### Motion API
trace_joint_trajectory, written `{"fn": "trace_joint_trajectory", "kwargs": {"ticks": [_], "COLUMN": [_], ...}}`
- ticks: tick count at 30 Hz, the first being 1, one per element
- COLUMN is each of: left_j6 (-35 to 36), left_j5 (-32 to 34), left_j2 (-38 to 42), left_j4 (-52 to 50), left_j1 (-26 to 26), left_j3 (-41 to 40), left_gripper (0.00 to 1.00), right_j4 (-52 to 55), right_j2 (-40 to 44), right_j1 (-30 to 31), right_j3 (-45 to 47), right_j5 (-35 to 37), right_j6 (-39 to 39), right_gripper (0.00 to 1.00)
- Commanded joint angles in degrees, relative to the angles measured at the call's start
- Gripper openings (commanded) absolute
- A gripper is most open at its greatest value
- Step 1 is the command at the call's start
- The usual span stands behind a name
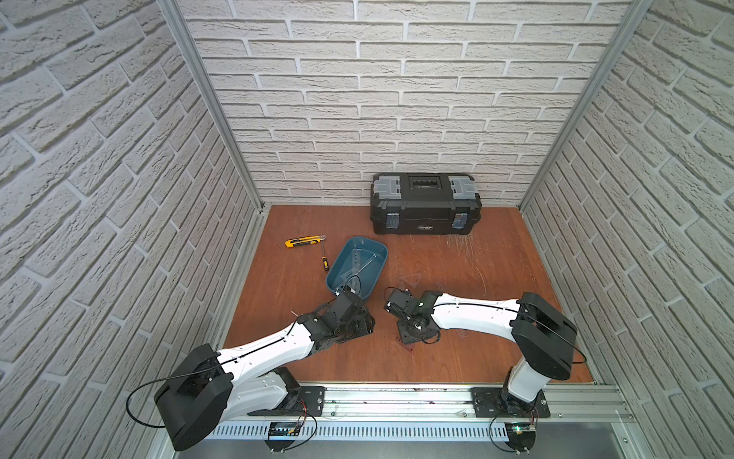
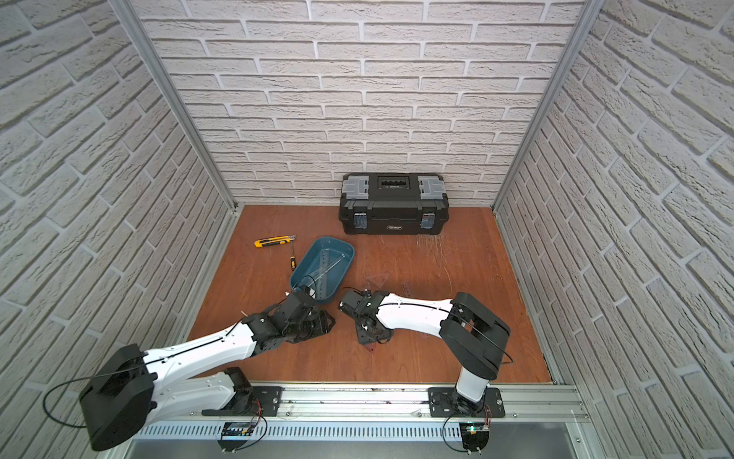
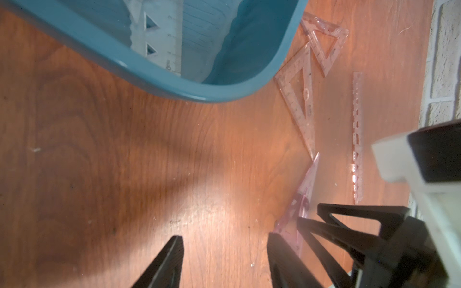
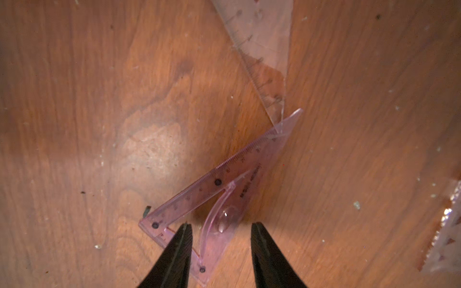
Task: Put the scattered rulers into the storage box
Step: Pick up the ruler from the center of the board.
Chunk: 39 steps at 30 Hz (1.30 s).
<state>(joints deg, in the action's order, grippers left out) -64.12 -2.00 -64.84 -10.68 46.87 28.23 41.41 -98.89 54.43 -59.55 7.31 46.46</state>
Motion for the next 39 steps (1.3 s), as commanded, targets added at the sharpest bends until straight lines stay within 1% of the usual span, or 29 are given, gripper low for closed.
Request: {"fn": "trace_joint_trajectory", "kwargs": {"ticks": [1, 7, 15, 29, 34, 39], "left_j6": [0.7, 0.6, 0.6, -0.1, -1.3, -3.6], "left_j5": [-0.4, -0.4, -0.2, -1.0, -2.0, -3.5], "left_j2": [1.2, 1.6, 1.8, -0.3, -2.0, -4.7], "left_j4": [0.9, 1.0, 0.8, 2.1, 5.9, 14.3], "left_j1": [-0.5, -0.6, -0.7, -0.5, 0.4, 1.8], "left_j3": [-1.1, -1.5, -1.5, -0.9, -1.0, -2.9], "left_gripper": [0.59, 0.59, 0.59, 0.59, 0.60, 0.60], "right_j4": [1.0, 0.8, 0.3, -2.4, -4.1, -6.0], "right_j2": [-0.7, -1.6, -2.3, -1.8, -1.6, -0.8], "right_j1": [0.9, 1.1, 1.1, 1.0, 0.9, 0.5], "right_j3": [-0.9, -0.8, 0.3, 4.3, 5.5, 7.1], "right_j5": [1.1, 1.2, 1.1, 0.3, -0.4, -1.5], "right_j6": [1.3, 1.4, 1.0, 0.9, 0.8, 0.8], "right_gripper": [0.43, 0.42, 0.33, 0.26, 0.26, 0.25]}}
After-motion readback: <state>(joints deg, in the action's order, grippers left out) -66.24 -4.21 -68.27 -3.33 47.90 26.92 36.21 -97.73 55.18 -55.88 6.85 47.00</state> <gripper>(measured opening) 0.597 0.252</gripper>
